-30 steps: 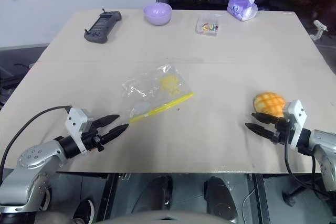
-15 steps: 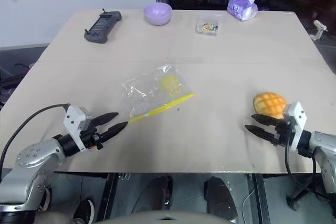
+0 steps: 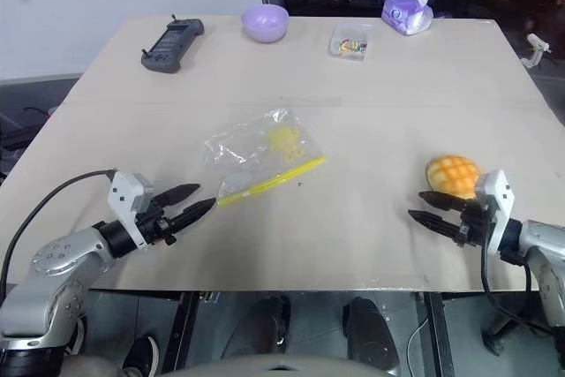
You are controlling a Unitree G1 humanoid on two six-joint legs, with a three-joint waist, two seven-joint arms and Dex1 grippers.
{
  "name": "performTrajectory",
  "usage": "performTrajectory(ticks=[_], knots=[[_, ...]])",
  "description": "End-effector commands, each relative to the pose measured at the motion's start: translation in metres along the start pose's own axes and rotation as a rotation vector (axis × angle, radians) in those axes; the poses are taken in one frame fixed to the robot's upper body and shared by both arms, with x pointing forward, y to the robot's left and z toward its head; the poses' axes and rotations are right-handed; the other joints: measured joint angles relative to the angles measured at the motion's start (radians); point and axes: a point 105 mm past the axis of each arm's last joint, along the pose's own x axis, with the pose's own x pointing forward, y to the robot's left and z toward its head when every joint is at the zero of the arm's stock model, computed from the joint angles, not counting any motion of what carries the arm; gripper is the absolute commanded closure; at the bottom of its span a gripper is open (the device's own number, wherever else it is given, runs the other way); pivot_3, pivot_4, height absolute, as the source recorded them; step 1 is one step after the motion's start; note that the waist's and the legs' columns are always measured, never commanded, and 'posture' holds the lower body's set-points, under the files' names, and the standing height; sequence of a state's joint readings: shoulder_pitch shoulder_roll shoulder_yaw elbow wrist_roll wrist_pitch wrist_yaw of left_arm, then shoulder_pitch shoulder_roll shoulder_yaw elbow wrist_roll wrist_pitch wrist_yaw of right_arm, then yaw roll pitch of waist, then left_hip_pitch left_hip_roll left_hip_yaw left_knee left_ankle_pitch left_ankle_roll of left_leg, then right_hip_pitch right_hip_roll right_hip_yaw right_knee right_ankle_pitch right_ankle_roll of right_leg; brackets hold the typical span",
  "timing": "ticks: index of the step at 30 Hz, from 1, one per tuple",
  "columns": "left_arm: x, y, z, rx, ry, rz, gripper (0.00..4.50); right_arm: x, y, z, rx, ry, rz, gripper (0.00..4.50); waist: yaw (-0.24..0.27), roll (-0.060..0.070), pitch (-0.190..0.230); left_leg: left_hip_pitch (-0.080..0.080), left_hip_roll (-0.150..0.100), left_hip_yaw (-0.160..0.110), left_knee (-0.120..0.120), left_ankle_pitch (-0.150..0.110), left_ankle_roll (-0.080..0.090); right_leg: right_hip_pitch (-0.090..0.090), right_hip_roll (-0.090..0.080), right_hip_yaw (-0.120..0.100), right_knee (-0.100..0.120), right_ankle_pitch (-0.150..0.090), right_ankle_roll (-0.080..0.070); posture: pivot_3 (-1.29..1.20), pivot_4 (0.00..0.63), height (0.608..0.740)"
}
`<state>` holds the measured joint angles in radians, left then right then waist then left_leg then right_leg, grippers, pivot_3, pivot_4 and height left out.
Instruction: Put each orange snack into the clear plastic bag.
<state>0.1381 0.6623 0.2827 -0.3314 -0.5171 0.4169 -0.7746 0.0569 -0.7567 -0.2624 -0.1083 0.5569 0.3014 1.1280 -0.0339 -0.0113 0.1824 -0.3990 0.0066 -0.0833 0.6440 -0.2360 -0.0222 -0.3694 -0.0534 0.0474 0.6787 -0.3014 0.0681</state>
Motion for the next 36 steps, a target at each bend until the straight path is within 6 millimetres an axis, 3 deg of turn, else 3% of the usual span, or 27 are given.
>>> performTrajectory(ticks=[1,6,13,19,27,30,34,36], knots=[[0.004,0.004,0.001,-0.117,0.007,0.025,1.9,0.001,-0.002,0.021,-0.066,-0.034,0.004,2.17,0.0,0.0,0.0,0.0,0.0,0.0,0.0,0.0,0.0,0.0,0.0,0.0,0.0,0.0,0.0,0.0,0.15,0.74],[0.011,0.004,-0.019,-0.297,0.098,0.08,1.9,0.002,-0.003,0.022,-0.075,-0.038,0.0,2.17,-0.001,0.0,0.0,0.0,0.0,-0.001,0.0,0.0,0.0,0.001,0.0,-0.001,0.0,0.0,0.0,0.0,0.15,0.74],[0.024,0.005,-0.022,-0.469,0.109,0.09,1.9,0.005,-0.002,0.025,-0.082,-0.047,-0.004,2.17,0.005,0.001,-0.001,0.002,0.0,-0.001,0.001,0.0,0.0,0.002,0.0,-0.001,0.001,0.0,0.0,0.0,0.15,0.74],[0.071,-0.007,-0.026,-0.62,0.099,0.052,1.9,0.013,0.002,0.028,-0.088,-0.064,0.015,2.17,0.024,0.003,-0.003,0.004,-0.001,-0.003,0.004,0.0,0.0,0.007,0.0,-0.003,0.001,0.0,0.0,0.0,0.15,0.74],[0.104,-0.017,-0.018,-0.745,0.073,-0.003,1.9,0.023,0.012,0.041,-0.114,-0.096,0.037,2.17,0.03,0.006,-0.008,0.004,-0.003,-0.005,0.006,0.0,0.0,0.009,-0.001,-0.004,0.0,0.0,0.001,0.0,0.15,0.74],[0.109,-0.015,-0.014,-0.771,0.063,-0.013,2.69,0.028,0.016,0.044,-0.123,-0.11,0.045,2.17,0.03,0.006,-0.008,0.004,-0.003,-0.005,0.006,0.0,0.0,0.009,-0.001,-0.005,0.0,0.0,0.001,0.0,0.15,0.74],[0.11,-0.013,-0.007,-0.8,0.048,-0.034,4.42,0.031,0.019,0.049,-0.135,-0.131,0.044,2.17,0.027,0.006,-0.008,0.003,-0.003,-0.005,0.006,0.0,0.0,0.008,-0.001,-0.005,0.0,0.0,0.001,0.0,0.15,0.74],[0.111,-0.013,-0.004,-0.82,0.038,-0.042,4.42,0.031,0.019,0.05,-0.136,-0.136,0.044,2.17,0.025,0.007,-0.008,0.003,-0.003,-0.005,0.005,0.0,0.0,0.008,-0.001,-0.005,0.0,0.0,0.001,0.0,0.15,0.74]])
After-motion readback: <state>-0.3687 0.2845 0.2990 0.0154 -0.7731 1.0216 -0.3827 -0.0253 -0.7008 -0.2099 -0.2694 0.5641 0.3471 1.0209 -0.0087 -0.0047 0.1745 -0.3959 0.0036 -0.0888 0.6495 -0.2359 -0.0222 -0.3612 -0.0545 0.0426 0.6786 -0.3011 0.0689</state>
